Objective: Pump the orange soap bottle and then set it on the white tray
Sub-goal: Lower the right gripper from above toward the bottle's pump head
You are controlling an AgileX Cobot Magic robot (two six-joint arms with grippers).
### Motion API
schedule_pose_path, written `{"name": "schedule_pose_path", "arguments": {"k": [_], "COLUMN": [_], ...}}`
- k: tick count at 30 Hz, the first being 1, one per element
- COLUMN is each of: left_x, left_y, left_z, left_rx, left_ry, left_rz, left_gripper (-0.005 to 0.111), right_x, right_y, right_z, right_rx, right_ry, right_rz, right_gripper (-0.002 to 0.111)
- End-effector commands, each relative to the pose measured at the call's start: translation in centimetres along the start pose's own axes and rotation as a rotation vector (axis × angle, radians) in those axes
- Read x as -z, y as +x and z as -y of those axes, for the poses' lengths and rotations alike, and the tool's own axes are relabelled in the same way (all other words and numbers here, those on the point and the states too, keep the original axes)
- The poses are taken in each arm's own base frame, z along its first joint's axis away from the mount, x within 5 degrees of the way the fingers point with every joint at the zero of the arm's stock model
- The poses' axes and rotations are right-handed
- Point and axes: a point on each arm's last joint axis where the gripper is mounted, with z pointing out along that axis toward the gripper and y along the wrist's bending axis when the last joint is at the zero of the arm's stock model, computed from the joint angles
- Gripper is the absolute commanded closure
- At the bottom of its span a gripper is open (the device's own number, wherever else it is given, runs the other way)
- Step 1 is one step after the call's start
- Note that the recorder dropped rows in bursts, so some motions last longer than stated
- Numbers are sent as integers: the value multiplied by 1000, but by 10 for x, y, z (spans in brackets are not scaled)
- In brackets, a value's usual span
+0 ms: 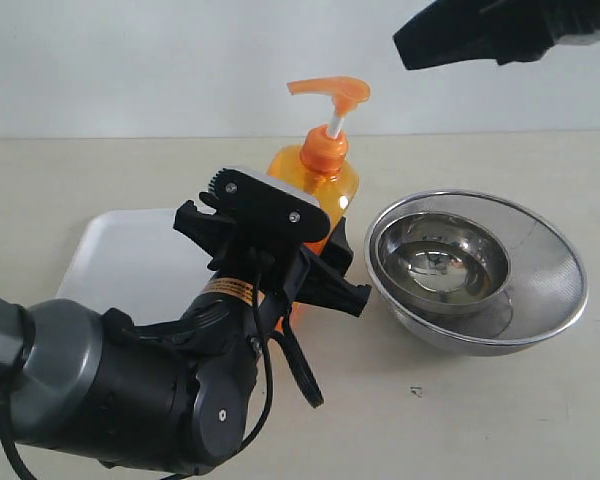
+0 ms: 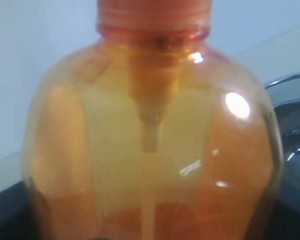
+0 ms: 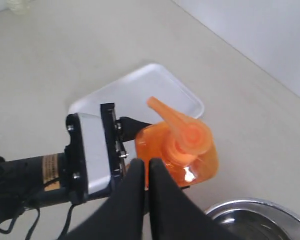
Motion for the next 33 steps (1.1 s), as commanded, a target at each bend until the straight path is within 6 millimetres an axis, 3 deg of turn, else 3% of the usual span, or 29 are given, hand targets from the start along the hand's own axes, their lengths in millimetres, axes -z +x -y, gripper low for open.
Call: {"name": "schedule_pose_path", "arguments": {"k": [1,5,7,14,18,33], "left_x": [0,0,0,0,0,0], "left_y": [10,10,10,10,10,10], "left_z": [3,3,3,3,3,3], "left_rx": [-10,-8,-2,1,3,13], "left_ry": [35,32,32,34,34,34], "left_rz": [-80,-76,-76,-75,-75,-75], "left_gripper": [102,102,102,102,102,102], "right_x": [-11,-37,-51,-91,-95,-107], "right_y": [1,-1,-2,4,0,-5], "right_z": [-5,-28,-33,-10,2,21], "right_rx": [30,85,125,108,109,78], "right_ry": [-108,-240,-223,-95,16,181], "right_rz": [-18,-59,-63,-76,-19,65], "right_gripper": [109,109,109,109,109,109]}}
